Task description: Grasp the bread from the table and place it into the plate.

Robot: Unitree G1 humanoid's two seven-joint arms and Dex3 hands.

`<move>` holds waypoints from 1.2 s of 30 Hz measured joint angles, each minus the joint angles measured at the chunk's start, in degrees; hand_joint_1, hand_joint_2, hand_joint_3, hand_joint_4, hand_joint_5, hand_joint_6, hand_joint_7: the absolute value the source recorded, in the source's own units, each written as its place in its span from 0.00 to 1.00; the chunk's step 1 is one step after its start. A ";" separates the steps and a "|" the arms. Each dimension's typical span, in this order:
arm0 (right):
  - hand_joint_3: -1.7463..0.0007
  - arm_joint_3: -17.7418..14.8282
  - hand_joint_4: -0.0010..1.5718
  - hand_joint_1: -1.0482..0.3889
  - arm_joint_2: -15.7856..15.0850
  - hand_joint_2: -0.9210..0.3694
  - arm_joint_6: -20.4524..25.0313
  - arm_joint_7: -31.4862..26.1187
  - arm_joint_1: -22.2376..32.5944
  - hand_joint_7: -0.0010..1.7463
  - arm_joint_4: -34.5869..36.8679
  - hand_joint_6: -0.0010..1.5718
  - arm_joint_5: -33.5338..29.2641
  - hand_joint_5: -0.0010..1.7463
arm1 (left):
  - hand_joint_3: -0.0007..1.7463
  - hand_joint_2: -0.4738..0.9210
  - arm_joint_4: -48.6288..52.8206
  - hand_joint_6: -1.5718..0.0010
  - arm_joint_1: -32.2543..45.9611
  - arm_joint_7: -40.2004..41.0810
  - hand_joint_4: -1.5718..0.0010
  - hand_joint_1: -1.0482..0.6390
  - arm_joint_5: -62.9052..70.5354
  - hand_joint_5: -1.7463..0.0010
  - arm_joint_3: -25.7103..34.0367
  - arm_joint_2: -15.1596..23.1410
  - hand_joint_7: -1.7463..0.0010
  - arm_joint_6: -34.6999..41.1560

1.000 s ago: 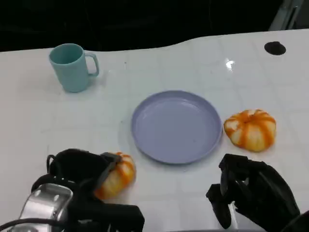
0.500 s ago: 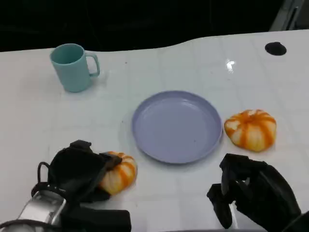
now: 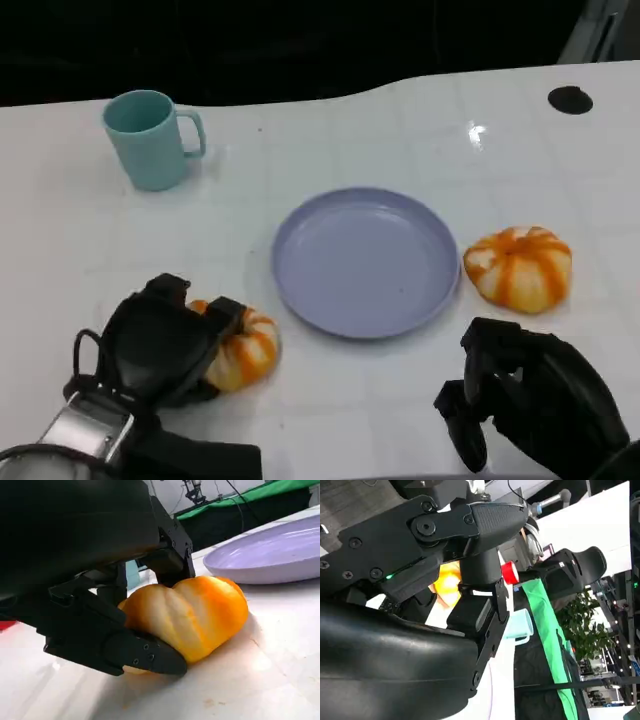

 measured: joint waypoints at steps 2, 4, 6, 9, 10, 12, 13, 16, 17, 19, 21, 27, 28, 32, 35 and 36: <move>0.81 -0.02 0.77 0.07 0.01 0.05 -0.01 0.05 -0.01 0.86 0.00 0.66 0.00 0.94 | 0.17 1.00 -3.09 0.47 0.26 -3.70 0.50 0.46 1.18 0.00 -0.04 0.91 0.39 2.89; 0.81 -0.02 0.77 0.07 0.04 0.05 -0.01 0.08 -0.02 0.86 0.00 0.66 0.00 0.94 | 0.16 1.00 -6.74 0.47 0.91 -7.35 0.49 0.48 1.11 0.00 0.55 1.73 0.35 5.08; 0.81 -0.03 0.77 0.07 0.04 0.05 -0.01 0.09 -0.03 0.86 -0.01 0.66 -0.01 0.94 | 0.16 1.00 -9.88 0.49 1.61 -10.11 0.49 0.49 0.72 0.00 1.41 2.26 0.29 6.36; 0.81 0.00 0.77 0.08 0.07 0.04 0.02 0.09 -0.01 0.86 -0.16 0.66 -0.01 0.95 | 0.16 1.00 -15.26 0.49 3.32 -14.29 0.47 0.49 -0.41 0.00 3.66 3.08 0.26 8.36; 0.81 -0.02 0.77 0.08 0.06 0.05 0.02 0.09 0.02 0.86 -0.22 0.66 0.00 0.95 | 0.16 1.00 -16.84 0.49 3.72 -15.35 0.47 0.49 -0.72 0.00 4.35 3.34 0.26 8.98; 0.81 0.00 0.77 0.07 0.07 0.05 0.04 0.09 0.03 0.86 -0.27 0.66 -0.01 0.95 | 0.16 0.99 -19.43 0.50 4.01 -16.95 0.47 0.50 -0.74 0.00 5.42 3.68 0.25 10.27; 0.81 0.01 0.77 0.07 0.07 0.05 0.09 0.09 0.03 0.86 -0.29 0.66 0.00 0.95 | 0.16 0.99 -20.58 0.50 4.13 -17.66 0.47 0.50 -0.70 0.00 5.99 3.74 0.24 10.92; 0.81 0.02 0.77 0.07 0.07 0.04 0.20 0.07 0.04 0.86 -0.31 0.66 -0.01 0.95 | 0.18 0.98 -23.28 0.51 4.62 -18.68 0.47 0.50 -0.64 0.00 7.10 3.81 0.21 12.30; 0.82 0.02 0.77 0.07 0.06 0.04 0.21 0.08 0.04 0.86 -0.32 0.66 -0.01 0.95 | 0.20 0.97 -23.87 0.51 4.78 -18.71 0.47 0.50 -0.72 0.00 7.27 3.81 0.19 12.36; 0.82 0.02 0.77 0.07 0.06 0.04 0.21 0.11 0.04 0.86 -0.31 0.66 -0.01 0.95 | 0.37 0.85 -24.49 0.51 5.05 -18.43 0.45 0.50 -1.97 0.00 8.09 3.62 0.18 11.55; 0.82 0.02 0.77 0.07 0.06 0.04 0.21 0.20 0.04 0.86 -0.31 0.66 -0.02 0.94 | 0.48 0.78 -24.51 0.50 5.09 -16.76 0.43 0.50 -3.73 0.00 9.19 3.04 0.19 10.19; 0.83 0.01 0.76 0.07 0.07 0.03 0.19 0.28 0.06 0.87 -0.24 0.65 -0.17 0.95 | 0.33 0.86 -21.50 0.47 2.24 -8.45 0.45 0.50 -4.17 0.00 9.72 0.41 0.30 5.61; 0.83 -0.01 0.76 0.07 0.06 0.03 0.14 0.37 0.08 0.87 -0.20 0.65 -0.18 0.95 | 0.36 0.85 -20.62 0.49 1.08 -7.24 0.46 0.49 -4.15 0.00 9.68 0.07 0.26 4.74; 0.83 -0.02 0.76 0.07 0.06 0.03 -0.04 0.47 0.20 0.88 -0.12 0.65 -0.17 0.96 | 0.49 0.76 -16.85 0.57 -3.21 -5.32 0.45 0.51 -5.77 0.00 9.43 -1.93 0.02 1.96; 0.84 0.03 0.76 0.07 0.08 0.02 -0.06 0.53 0.24 0.88 -0.13 0.65 -0.17 0.96 | 0.54 0.71 -12.34 0.57 -6.28 -3.72 0.44 0.51 -7.24 0.00 8.81 -3.53 0.02 -1.29; 0.84 0.01 0.76 0.07 0.08 0.02 -0.07 0.54 0.28 0.88 -0.15 0.65 -0.16 0.96 | 0.54 0.70 -10.99 0.57 -7.24 -3.36 0.44 0.51 -7.43 0.00 8.41 -3.93 0.02 -2.05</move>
